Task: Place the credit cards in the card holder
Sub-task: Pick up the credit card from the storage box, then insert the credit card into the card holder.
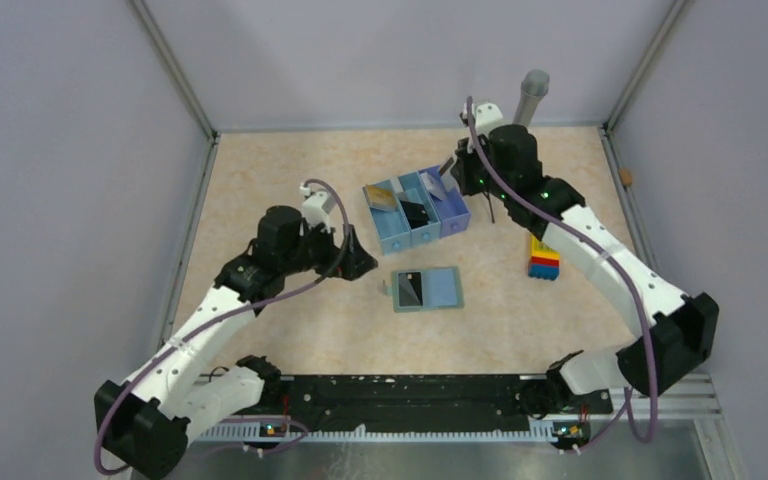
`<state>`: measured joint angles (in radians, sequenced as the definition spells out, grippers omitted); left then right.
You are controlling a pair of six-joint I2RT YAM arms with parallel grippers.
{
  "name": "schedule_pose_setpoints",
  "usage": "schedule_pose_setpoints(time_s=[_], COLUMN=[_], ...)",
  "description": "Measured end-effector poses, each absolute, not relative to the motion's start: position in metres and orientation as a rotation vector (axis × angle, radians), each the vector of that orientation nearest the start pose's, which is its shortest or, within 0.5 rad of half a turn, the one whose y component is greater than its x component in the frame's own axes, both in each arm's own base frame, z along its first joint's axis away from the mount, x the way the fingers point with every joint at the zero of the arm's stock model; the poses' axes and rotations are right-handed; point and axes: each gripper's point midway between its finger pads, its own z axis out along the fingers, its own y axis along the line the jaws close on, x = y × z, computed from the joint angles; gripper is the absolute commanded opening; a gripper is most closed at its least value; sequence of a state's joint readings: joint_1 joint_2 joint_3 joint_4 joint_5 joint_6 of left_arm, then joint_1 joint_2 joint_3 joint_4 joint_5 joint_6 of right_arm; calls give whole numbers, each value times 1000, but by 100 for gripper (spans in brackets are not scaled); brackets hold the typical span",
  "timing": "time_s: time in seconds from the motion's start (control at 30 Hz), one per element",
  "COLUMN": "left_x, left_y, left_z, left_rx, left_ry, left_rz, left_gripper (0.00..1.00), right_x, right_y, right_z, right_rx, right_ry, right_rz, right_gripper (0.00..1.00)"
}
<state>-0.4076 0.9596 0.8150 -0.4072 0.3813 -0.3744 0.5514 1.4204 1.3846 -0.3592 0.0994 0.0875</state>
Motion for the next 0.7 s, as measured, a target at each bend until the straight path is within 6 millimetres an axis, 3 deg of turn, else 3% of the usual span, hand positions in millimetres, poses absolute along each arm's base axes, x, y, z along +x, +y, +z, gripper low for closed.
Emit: schedule_pose_setpoints(time_s=[0.13, 0.3, 0.47, 0.5, 0.57, 0.7], left_x=[213, 190, 166, 161, 151, 133], left_y=[-235, -271, -298, -303, -312, -327], left_z=[201, 192, 188, 187, 185, 185], left_rx=[420, 543, 680, 710, 757, 839], left_ry=[2138, 2121, 2104, 2098, 2096, 2078], left_rz=[-1034, -1203, -1310, -1333, -1376, -1471], left_gripper=[96, 97, 96, 91, 68, 35], right_x=[335, 258, 193, 183, 166, 149], right_y=[227, 239, 253, 255, 258, 262], right_z=[267, 209, 192, 192, 191, 192], right_rx=[-497, -672, -794, -811, -840, -870], right_ry=[2000, 2169, 2210, 2207, 2202, 2191], right_rz=[489, 781, 1133, 1191, 1304, 1440], right_gripper=[0, 0, 0, 0, 0, 0])
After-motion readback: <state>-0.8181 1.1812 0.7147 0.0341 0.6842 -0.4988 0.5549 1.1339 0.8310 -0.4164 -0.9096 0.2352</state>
